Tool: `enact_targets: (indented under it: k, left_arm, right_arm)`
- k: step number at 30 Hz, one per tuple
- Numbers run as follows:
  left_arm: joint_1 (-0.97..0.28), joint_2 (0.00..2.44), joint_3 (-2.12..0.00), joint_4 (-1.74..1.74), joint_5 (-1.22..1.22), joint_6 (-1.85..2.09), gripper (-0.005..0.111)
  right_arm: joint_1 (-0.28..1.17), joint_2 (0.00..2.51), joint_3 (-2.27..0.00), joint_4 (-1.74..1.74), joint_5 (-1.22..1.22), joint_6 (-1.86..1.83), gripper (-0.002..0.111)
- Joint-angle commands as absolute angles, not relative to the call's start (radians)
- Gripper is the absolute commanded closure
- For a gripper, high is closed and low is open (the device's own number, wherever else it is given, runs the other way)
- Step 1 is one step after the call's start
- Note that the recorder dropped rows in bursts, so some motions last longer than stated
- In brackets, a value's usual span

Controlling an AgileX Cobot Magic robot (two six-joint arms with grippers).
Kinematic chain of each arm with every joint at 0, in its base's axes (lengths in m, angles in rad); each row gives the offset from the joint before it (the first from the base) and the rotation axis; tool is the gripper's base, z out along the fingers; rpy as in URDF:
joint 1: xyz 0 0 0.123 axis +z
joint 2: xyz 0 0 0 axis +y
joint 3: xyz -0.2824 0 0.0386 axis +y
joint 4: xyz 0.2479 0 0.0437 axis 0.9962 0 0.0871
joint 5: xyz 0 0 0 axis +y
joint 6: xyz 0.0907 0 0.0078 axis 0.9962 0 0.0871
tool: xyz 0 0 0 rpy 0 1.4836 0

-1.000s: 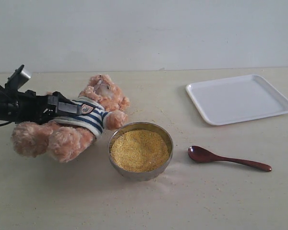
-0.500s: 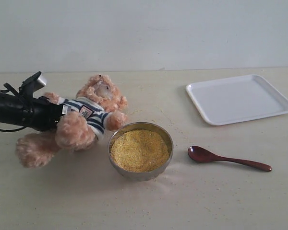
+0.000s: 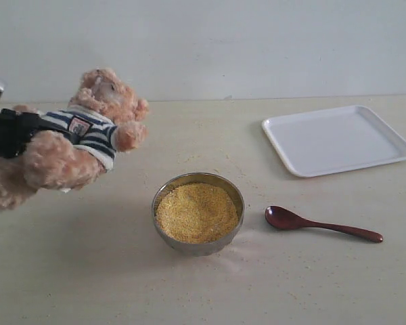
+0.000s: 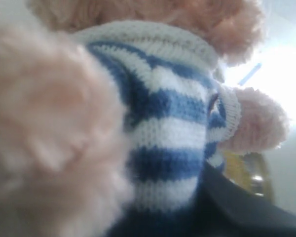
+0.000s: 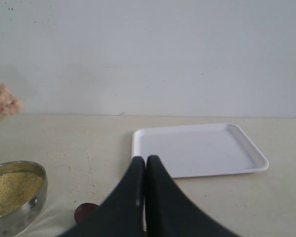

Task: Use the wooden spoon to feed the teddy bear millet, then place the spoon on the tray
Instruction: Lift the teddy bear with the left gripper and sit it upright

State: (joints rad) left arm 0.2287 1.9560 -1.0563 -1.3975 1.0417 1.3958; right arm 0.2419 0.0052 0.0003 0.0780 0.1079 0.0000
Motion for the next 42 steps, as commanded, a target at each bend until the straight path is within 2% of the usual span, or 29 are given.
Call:
enact_targets:
  k: [1,7,15,21,31,36,42]
  left_arm:
    - [0.286,1.908,-1.057,-1.365,1.221,1.313,0.102]
    - [0.294,1.830,-1.038,-1.178,1.221,1.265,0.102]
    - [0.294,1.821,-1.038,-1.176,1.221,1.117,0.102]
    - [0.296,1.814,-1.023,-1.213,1.221,1.179,0.102]
    - [0.319,1.526,-0.645,-1.401,1.207,1.430,0.102]
    - [0.319,1.311,-0.417,-1.474,0.994,1.442,0.102]
    - [0.319,1.229,-0.330,-1.504,0.971,1.496,0.102]
  right_arm:
    - [0.239,0.000,0.000,0.076,0.101,0.000,0.108]
    - [0.239,0.000,0.000,0.076,0.101,0.000,0.108]
    - [0.239,0.000,0.000,0.076,0.101,0.000,0.108]
    - [0.239,0.000,0.000,0.076,0.101,0.000,0.108]
    - [0.239,0.000,0.000,0.076,0.101,0.000,0.108]
    - [0.239,0.000,0.000,0.076,0.101,0.000,0.108]
    - [0.239,0.000,0.000,0.076,0.101,0.000,0.108]
